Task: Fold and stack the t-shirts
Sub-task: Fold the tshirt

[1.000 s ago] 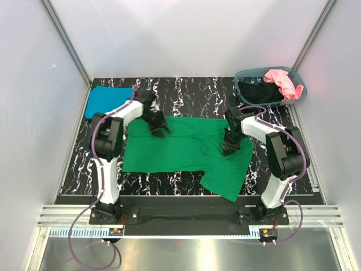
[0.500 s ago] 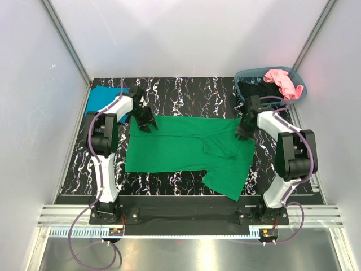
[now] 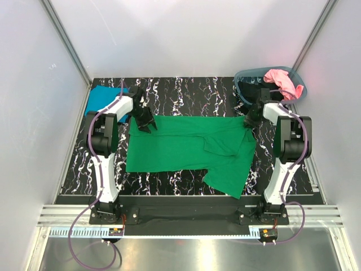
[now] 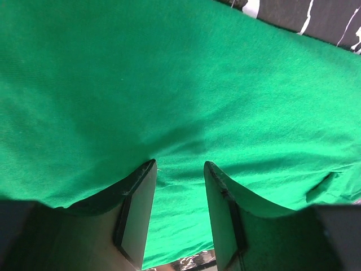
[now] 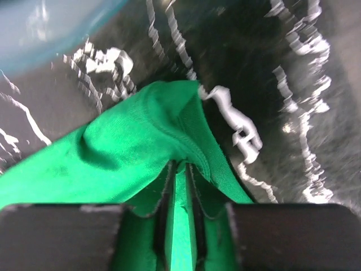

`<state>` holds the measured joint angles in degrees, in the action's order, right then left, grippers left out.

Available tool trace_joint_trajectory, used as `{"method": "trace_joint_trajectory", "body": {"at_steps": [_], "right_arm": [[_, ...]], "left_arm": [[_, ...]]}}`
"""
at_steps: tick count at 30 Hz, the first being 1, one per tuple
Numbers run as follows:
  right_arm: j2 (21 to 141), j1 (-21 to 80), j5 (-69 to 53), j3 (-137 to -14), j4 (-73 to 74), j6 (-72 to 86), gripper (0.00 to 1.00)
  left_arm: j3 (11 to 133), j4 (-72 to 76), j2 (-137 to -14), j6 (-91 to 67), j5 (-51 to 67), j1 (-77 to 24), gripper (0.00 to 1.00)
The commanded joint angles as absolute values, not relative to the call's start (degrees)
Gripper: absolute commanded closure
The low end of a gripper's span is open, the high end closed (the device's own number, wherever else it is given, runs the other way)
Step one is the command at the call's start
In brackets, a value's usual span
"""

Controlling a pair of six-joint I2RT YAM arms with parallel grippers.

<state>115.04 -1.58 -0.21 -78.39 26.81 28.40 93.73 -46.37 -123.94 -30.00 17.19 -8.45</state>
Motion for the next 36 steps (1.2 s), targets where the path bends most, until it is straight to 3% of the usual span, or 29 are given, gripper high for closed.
{"method": "trace_joint_trajectory", "body": {"at_steps": [1,7,9,11,14,19,25,29,36], "right_arm": [[116.5,-5.1,1.5,-78.2,24.5,28.9,0.78],[109.9,-5.4,-8.8,-82.1,27.1,28.3,0.73],[105.1,-5.4,-11.1,-83.5,30.1,29.4,0.66],[101.0,-5.4,-13.0,-85.0,34.9,30.1,0.51],[97.7,-5.4,-13.6,-86.6,47.2,33.2,0.41],[88.4,-5.4,-9.6,-75.6,61.2,40.9,0.42],[66.6,-4.5,-4.6,-56.1,68.6,52.4,0.51],[59.8,-1.2,-5.5,-45.7,68.7,57.2,0.53],[59.2,8.4,-1.8,-41.7,70.1,66.3,0.52]], "left_arm": [[93.0,-47.5,-124.6,-28.7,12.0,-7.9,0.53],[95.7,-48.4,-121.1,-31.5,14.8,-7.8,0.51],[98.9,-49.6,-118.2,-32.2,16.8,-7.8,0.48],[100.5,-50.9,-116.0,-32.6,17.7,-7.8,0.46],[99.2,-53.0,-109.1,-33.4,17.0,-7.9,0.44],[85.6,-54.1,-92.2,-31.9,14.8,-9.4,0.42],[58.2,-44.0,-76.0,-34.3,23.7,-11.4,0.43],[53.4,-38.3,-75.6,-35.2,27.8,-23.1,0.44],[54.0,-24.6,-81.9,-41.4,29.8,-41.6,0.44]]}}
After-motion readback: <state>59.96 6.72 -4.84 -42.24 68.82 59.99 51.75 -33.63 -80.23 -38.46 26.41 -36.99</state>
